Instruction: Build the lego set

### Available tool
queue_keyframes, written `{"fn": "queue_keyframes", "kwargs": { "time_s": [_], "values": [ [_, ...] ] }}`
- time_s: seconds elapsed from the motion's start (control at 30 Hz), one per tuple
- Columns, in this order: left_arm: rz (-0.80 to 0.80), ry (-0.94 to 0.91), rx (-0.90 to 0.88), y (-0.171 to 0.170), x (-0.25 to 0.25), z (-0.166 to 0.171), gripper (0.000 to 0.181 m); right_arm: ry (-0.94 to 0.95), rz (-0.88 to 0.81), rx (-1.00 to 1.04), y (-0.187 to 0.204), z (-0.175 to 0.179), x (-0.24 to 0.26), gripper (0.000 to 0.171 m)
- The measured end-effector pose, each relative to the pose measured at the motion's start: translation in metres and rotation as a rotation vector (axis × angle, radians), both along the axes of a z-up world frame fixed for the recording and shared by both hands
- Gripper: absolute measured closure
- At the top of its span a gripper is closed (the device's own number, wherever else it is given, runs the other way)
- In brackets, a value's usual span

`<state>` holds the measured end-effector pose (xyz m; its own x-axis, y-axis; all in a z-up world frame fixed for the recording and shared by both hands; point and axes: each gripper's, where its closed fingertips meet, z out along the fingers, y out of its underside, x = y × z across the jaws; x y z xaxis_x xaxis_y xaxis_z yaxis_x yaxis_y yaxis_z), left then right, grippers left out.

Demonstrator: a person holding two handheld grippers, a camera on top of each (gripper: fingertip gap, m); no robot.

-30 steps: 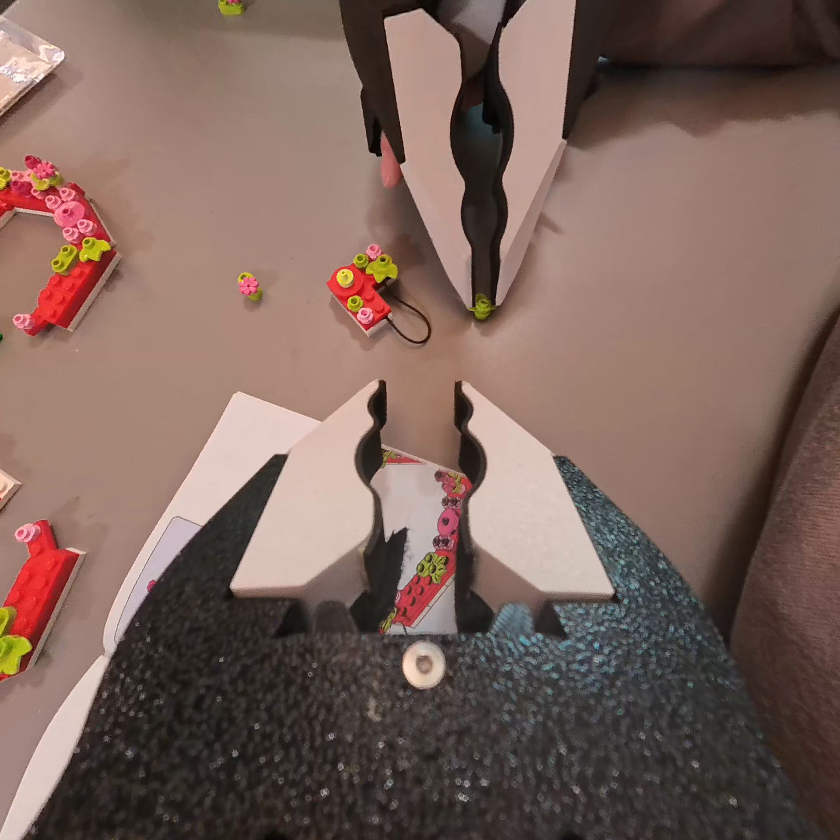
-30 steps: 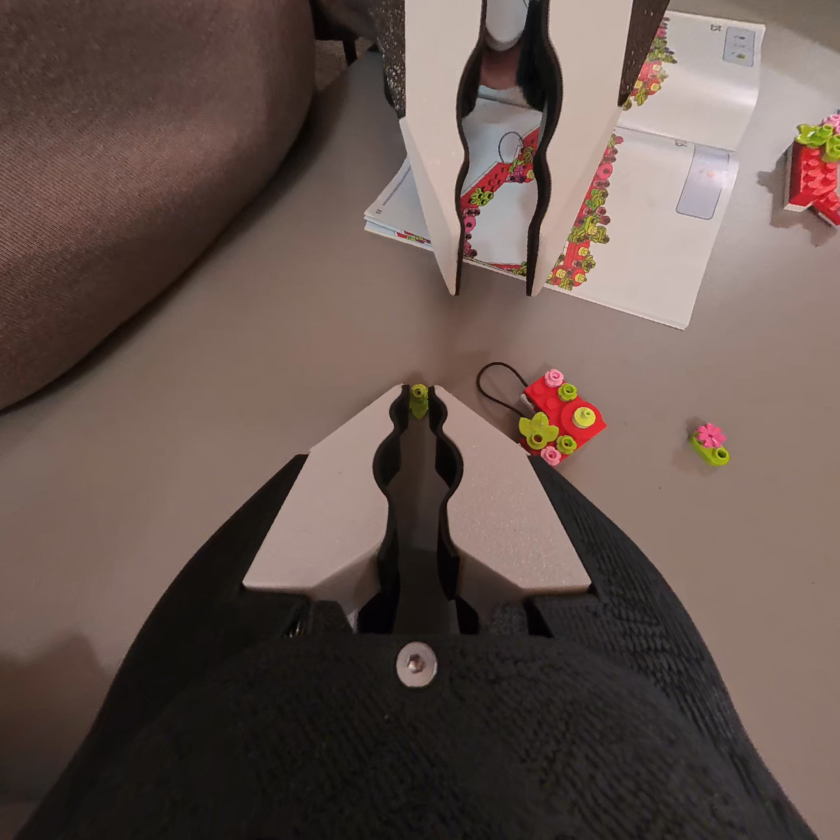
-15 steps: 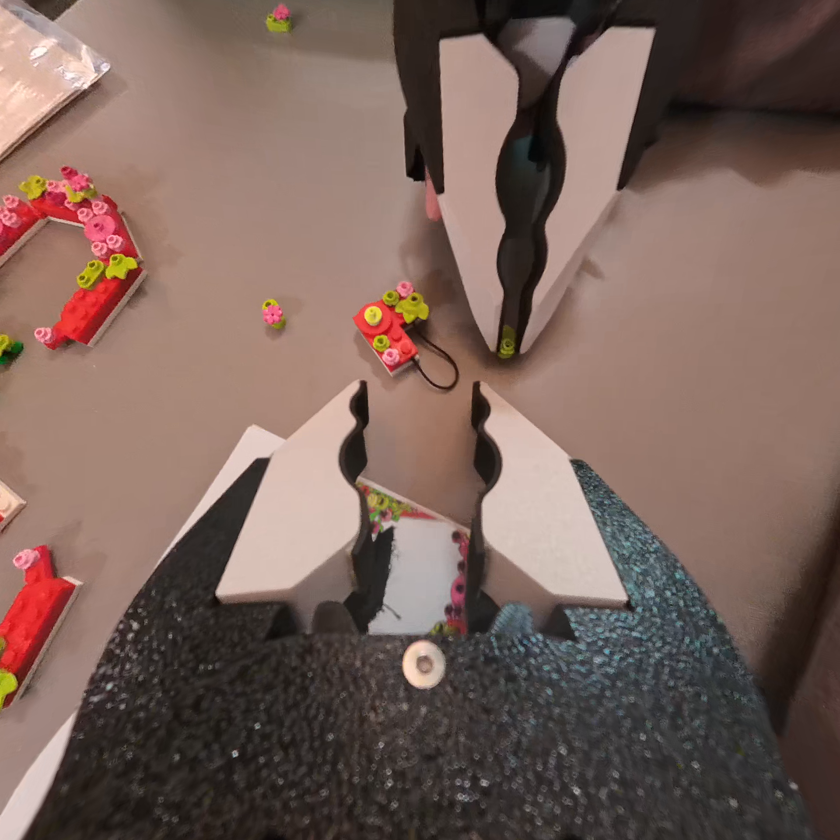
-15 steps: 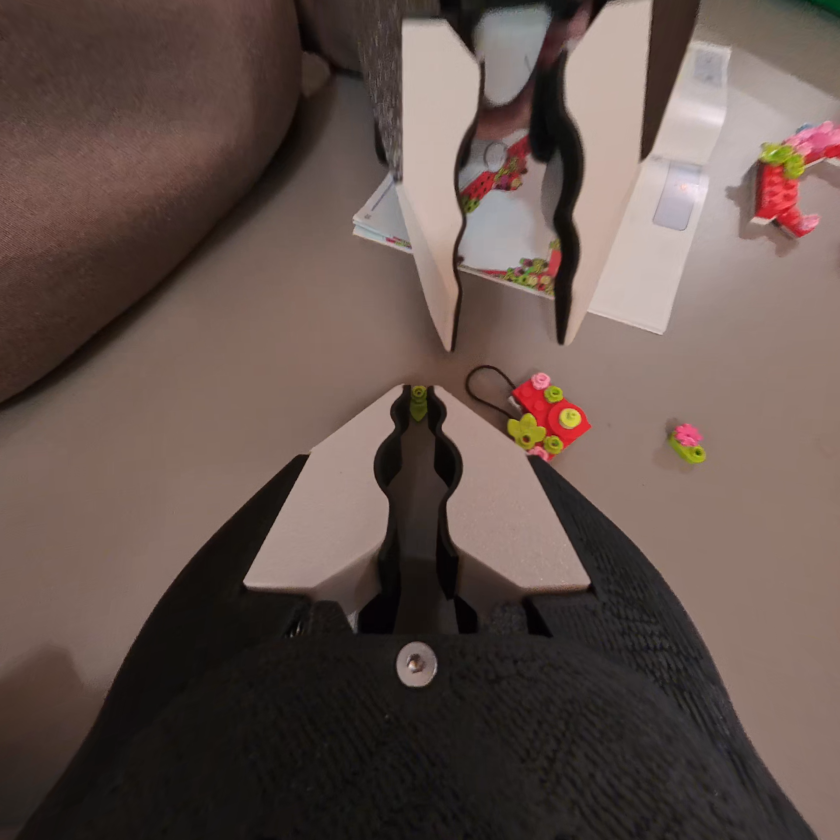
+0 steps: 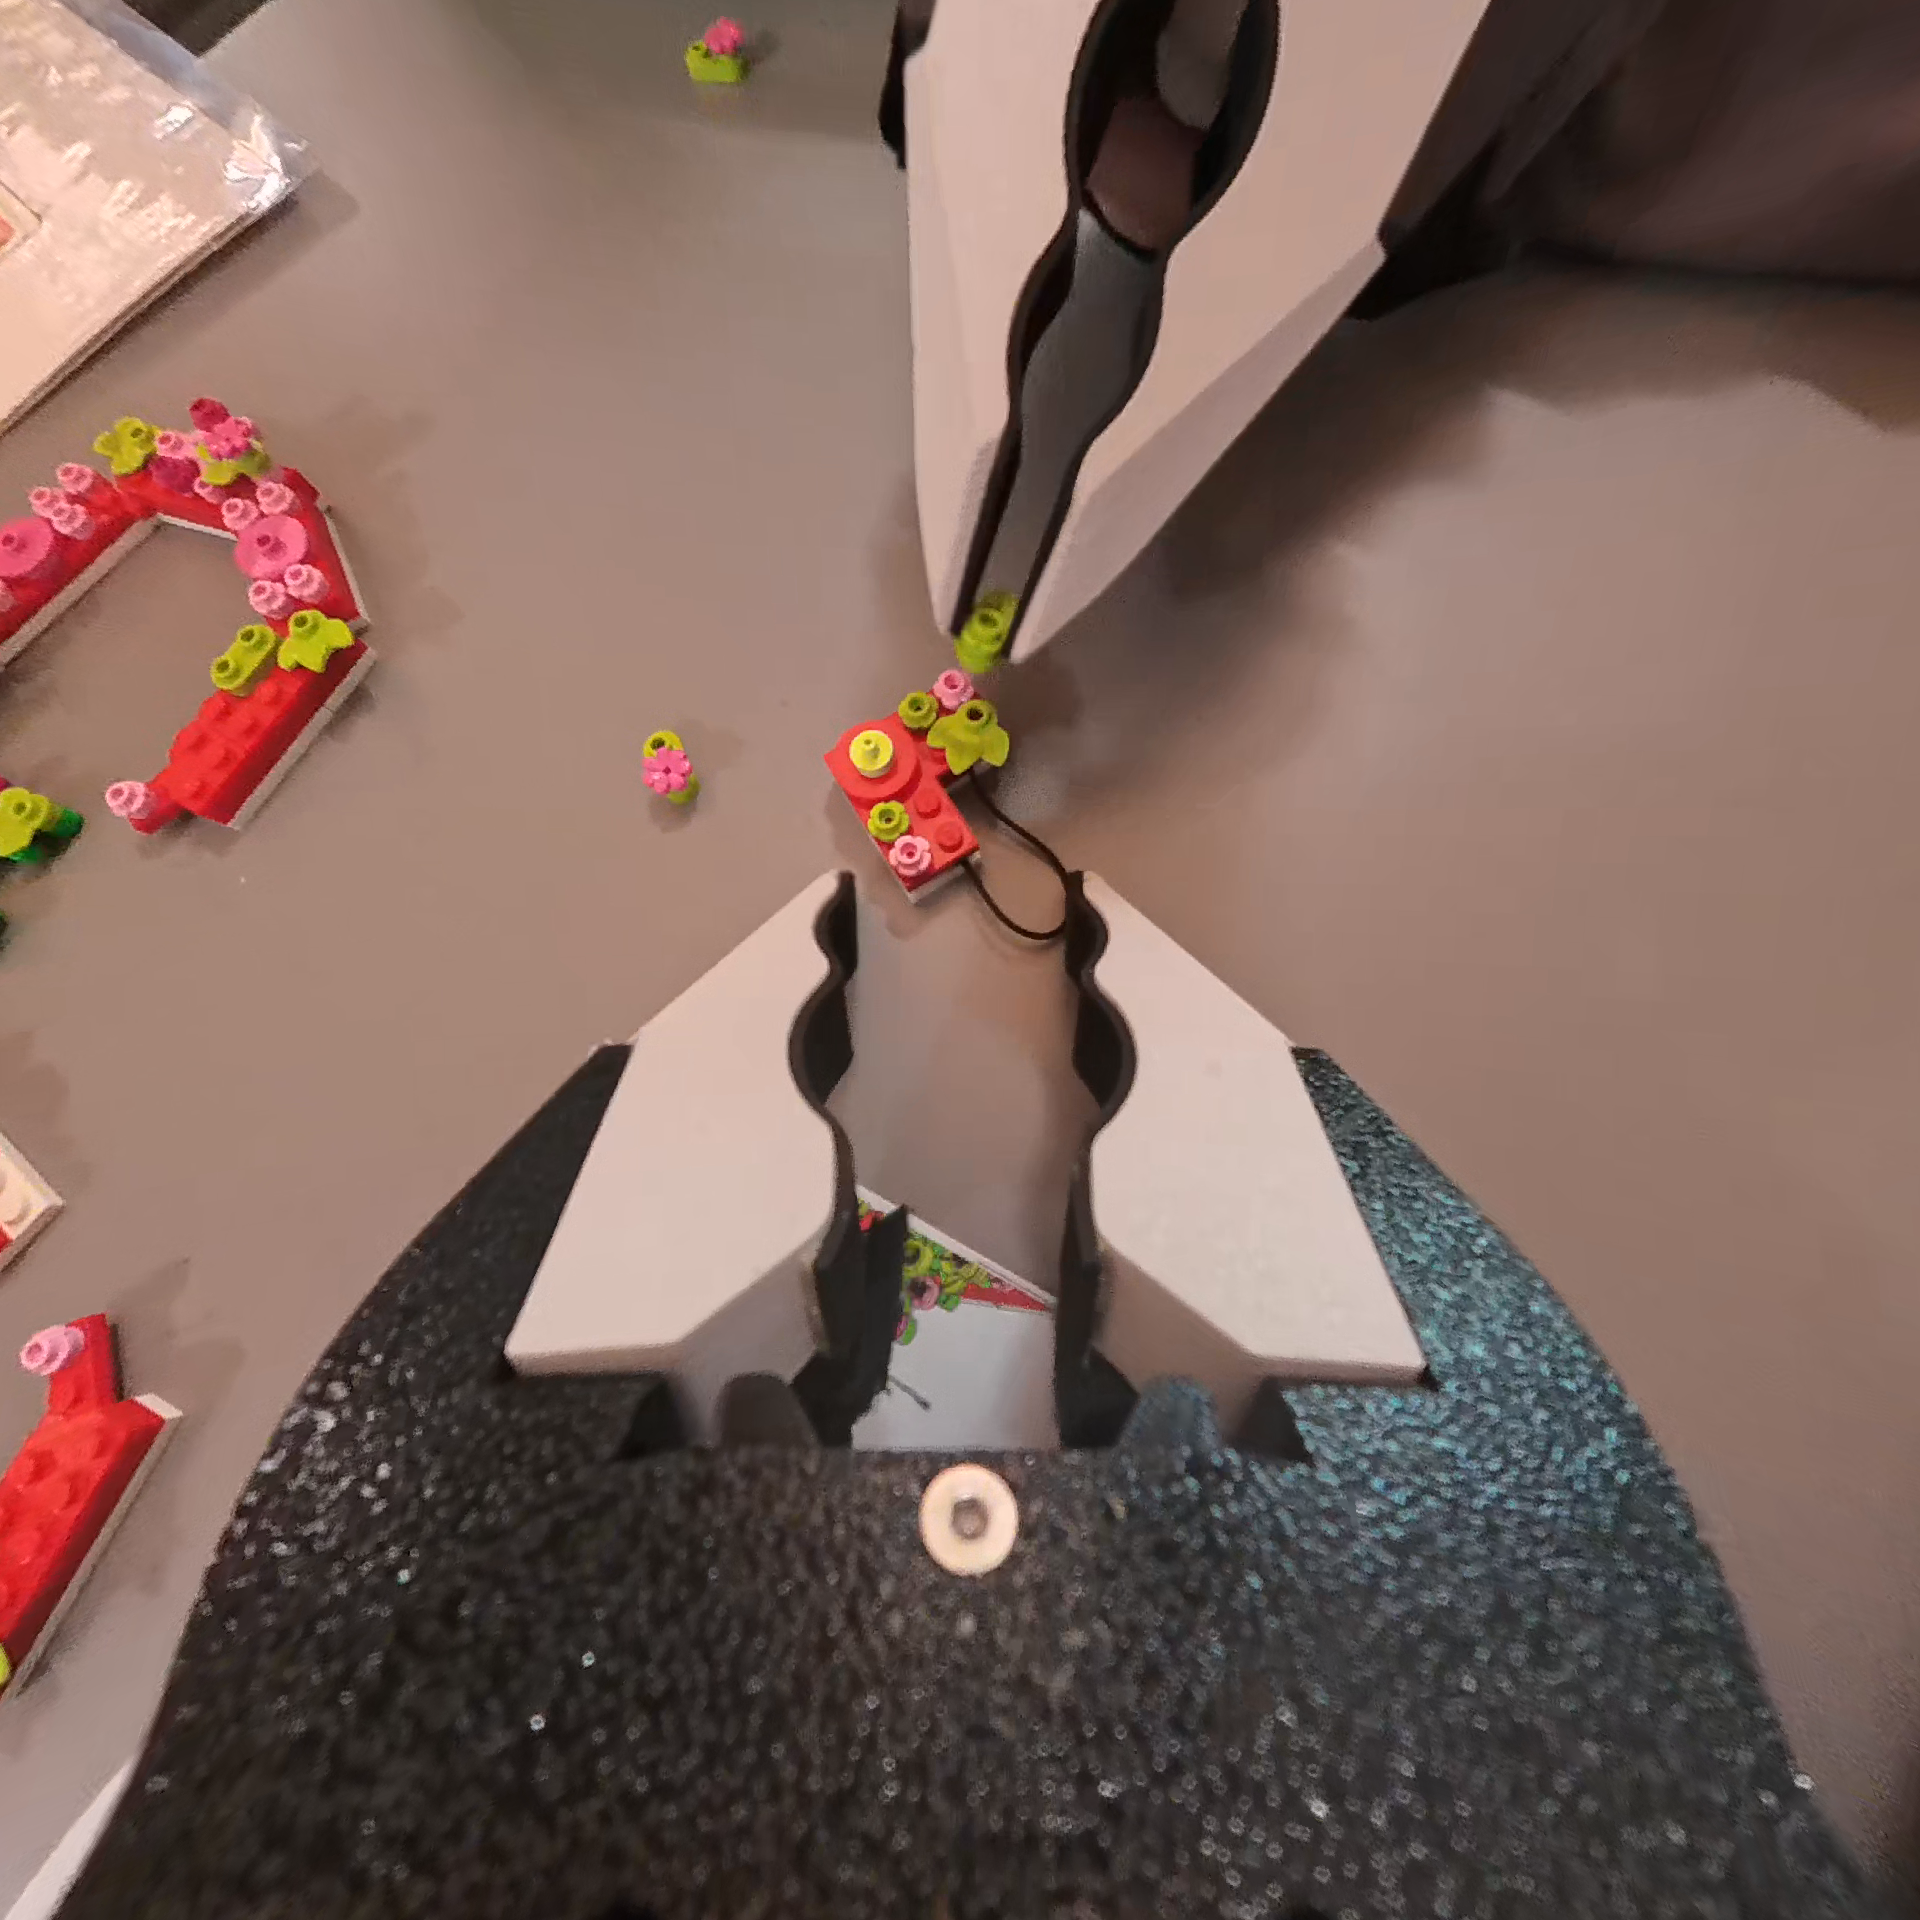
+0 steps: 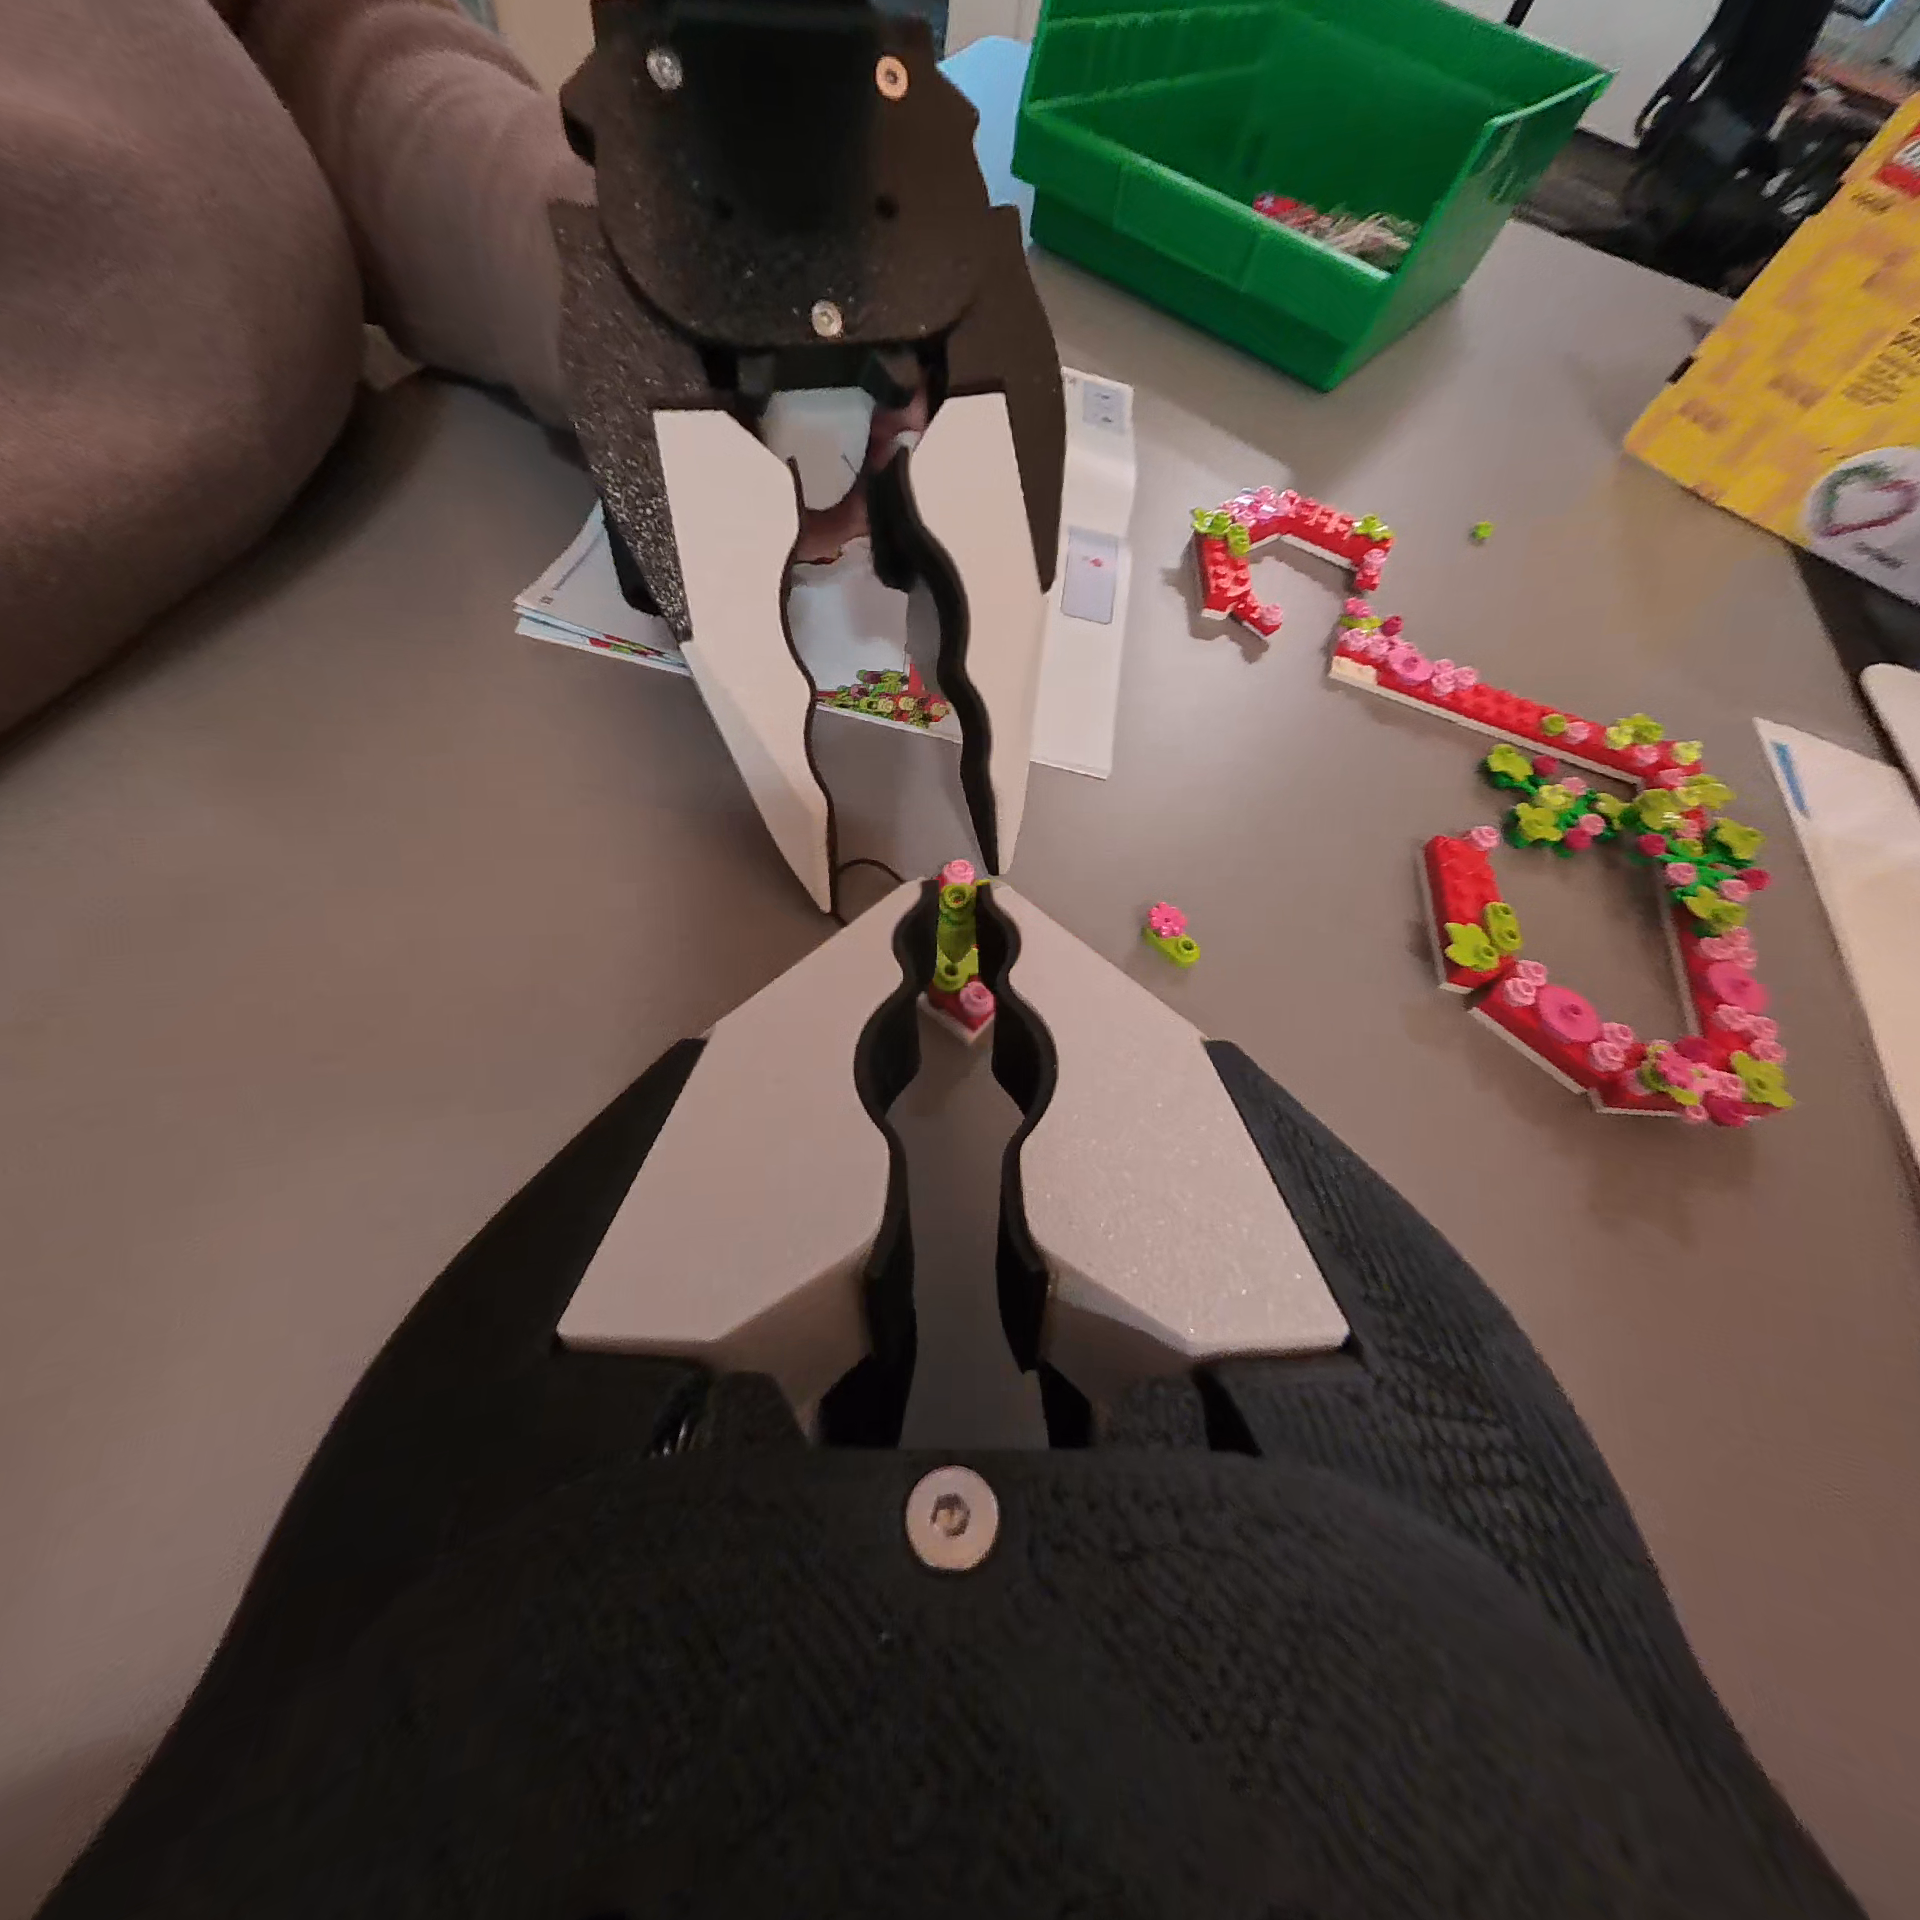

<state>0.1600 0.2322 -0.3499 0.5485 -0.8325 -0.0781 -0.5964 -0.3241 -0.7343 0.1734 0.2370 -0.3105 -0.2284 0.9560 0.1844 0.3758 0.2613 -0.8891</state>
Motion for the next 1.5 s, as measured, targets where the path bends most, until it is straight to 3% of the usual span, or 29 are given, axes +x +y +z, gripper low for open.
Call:
{"fn": "queue_keyframes", "kwargs": {
  "time_s": [0.57, 0.8, 1.2, 1.5],
  "values": [
    [0.021, -0.054, 0.035, 0.018, -0.002, 0.013, 0.141, -0.213, 0.128, 0.015, 0.01, -0.019, -0.02, 0.166],
    [0.015, -0.005, 0.009, 0.023, 0.003, 0.0, 0.141, -0.171, 0.128, -0.007, 0.013, -0.011, -0.018, 0.166],
    [0.012, 0.046, 0.034, 0.029, 0.0, 0.0, 0.164, -0.196, 0.123, 0.032, 0.014, -0.018, -0.019, 0.166],
    [0.002, 0.022, -0.019, 0.026, -0.001, -0.001, 0.156, -0.219, 0.094, 0.029, 0.018, -0.023, -0.02, 0.166]
  ]
}}
